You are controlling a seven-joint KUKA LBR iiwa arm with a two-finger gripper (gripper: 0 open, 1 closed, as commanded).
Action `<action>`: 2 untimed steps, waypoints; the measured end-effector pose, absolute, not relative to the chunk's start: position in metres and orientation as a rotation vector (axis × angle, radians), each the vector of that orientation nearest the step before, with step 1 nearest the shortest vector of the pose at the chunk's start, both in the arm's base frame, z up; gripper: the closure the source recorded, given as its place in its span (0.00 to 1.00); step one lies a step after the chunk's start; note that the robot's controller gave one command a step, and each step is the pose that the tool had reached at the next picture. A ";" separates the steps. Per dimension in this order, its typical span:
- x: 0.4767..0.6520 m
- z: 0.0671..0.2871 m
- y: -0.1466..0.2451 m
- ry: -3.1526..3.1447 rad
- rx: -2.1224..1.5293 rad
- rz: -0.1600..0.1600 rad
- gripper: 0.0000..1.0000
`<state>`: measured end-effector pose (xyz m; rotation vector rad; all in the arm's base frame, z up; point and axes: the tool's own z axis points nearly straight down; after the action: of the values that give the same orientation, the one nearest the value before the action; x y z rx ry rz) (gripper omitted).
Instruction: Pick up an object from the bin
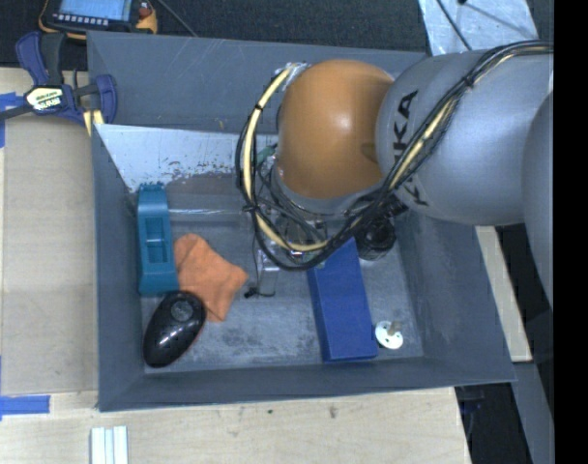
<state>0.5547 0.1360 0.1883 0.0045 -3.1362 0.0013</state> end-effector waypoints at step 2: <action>0.550 0.156 0.147 -3.111 0.479 0.000 0.00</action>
Offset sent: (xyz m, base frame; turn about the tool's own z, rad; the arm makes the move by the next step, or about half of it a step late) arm -0.0203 0.0338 -0.1183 -0.9521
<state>0.5504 0.1466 0.1557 0.4794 -3.1109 -0.0005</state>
